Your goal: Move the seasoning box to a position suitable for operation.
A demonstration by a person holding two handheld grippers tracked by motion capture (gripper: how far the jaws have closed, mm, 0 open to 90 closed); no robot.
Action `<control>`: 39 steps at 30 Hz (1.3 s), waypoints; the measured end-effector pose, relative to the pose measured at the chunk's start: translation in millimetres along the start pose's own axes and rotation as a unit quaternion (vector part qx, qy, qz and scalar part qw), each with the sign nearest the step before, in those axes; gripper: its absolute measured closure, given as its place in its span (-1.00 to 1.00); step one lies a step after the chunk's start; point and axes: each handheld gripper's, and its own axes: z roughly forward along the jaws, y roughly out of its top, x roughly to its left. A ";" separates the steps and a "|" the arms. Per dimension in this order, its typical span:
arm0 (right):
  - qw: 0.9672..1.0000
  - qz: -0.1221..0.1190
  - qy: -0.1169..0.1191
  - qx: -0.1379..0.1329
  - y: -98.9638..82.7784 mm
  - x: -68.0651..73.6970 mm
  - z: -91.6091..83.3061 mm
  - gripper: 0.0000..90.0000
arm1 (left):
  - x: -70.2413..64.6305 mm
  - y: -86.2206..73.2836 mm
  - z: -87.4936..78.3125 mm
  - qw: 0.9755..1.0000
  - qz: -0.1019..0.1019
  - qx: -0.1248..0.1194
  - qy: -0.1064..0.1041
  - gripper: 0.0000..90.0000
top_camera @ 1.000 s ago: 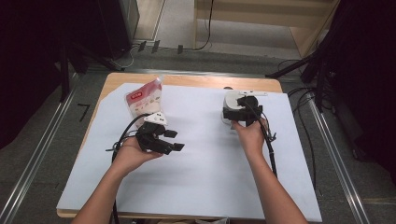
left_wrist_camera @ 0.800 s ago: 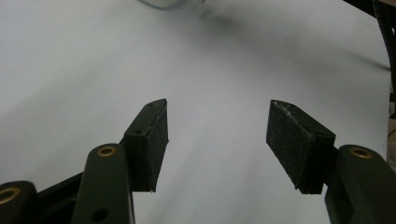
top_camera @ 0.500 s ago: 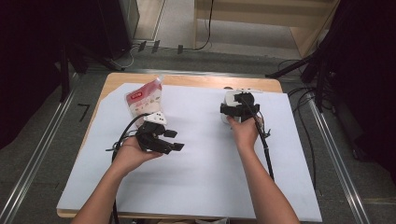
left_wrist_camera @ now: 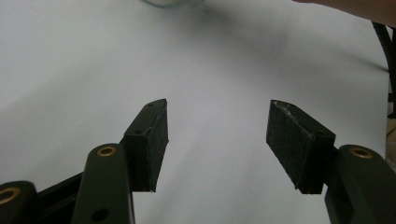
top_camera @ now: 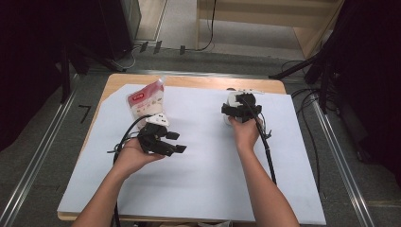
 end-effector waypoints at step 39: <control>0.983 -0.131 0.126 -0.033 0.6 -10.5 -83.3 -0.66 | 3.1 -2.0 2.6 1.000 -0.007 0.011 0.001 -0.12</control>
